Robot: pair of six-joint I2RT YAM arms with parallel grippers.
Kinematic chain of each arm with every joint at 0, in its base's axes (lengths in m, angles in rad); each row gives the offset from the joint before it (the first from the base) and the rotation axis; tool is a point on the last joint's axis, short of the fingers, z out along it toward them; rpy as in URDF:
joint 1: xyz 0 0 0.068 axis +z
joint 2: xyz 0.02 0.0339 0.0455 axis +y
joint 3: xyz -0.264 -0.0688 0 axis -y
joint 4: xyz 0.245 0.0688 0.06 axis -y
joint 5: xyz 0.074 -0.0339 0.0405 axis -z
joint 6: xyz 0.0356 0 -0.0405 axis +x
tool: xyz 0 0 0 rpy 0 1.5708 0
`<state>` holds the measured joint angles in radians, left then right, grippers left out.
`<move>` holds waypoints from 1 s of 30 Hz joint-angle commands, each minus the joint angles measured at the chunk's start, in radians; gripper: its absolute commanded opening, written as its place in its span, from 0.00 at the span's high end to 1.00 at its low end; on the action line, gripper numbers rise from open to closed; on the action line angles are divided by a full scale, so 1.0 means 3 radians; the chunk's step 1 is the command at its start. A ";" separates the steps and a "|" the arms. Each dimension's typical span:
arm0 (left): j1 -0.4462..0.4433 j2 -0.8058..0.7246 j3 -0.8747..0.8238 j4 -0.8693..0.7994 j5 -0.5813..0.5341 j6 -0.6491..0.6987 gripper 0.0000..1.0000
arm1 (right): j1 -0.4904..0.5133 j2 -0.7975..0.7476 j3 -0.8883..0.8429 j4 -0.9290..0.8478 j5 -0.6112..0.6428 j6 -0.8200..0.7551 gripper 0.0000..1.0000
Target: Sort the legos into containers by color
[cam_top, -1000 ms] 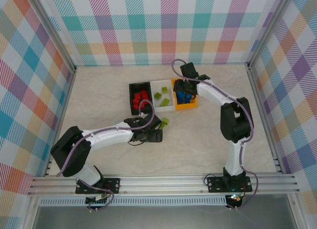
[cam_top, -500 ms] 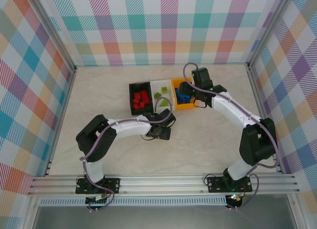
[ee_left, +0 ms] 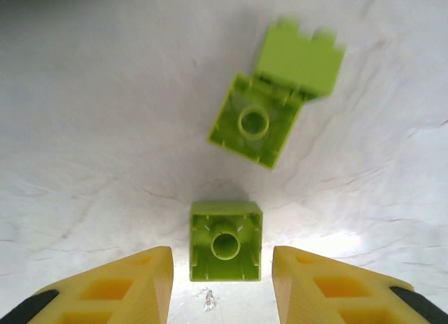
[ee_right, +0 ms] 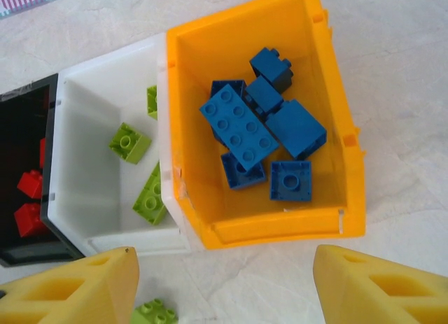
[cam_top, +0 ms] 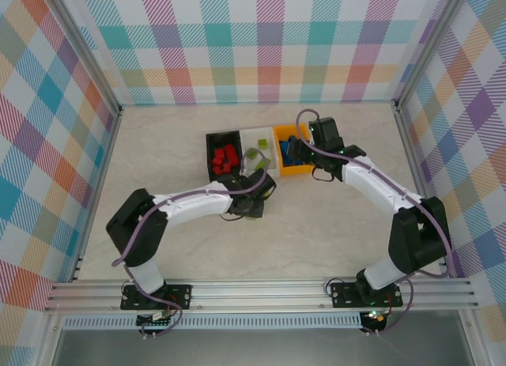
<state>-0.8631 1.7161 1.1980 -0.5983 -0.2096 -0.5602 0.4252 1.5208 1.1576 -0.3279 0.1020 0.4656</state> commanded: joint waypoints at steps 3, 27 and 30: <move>0.0370 0.0091 0.0749 -0.0303 0.0048 0.0171 0.55 | 0.0040 -0.0178 -0.0208 0.0081 -0.0130 0.0096 0.33; -0.0024 0.0654 0.0081 -0.0109 0.0131 0.0257 0.37 | 0.0062 -0.0398 -0.0550 0.0182 -0.0166 0.0107 0.32; 0.0016 0.0696 0.0131 -0.0061 0.0141 0.0281 0.42 | 0.0061 -0.0401 -0.0550 0.0178 -0.0149 0.0094 0.32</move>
<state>-0.8772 1.8893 1.2182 -0.6453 -0.1329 -0.4805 0.4385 1.4166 0.9962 -0.2905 0.0624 0.4896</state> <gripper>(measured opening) 0.600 0.683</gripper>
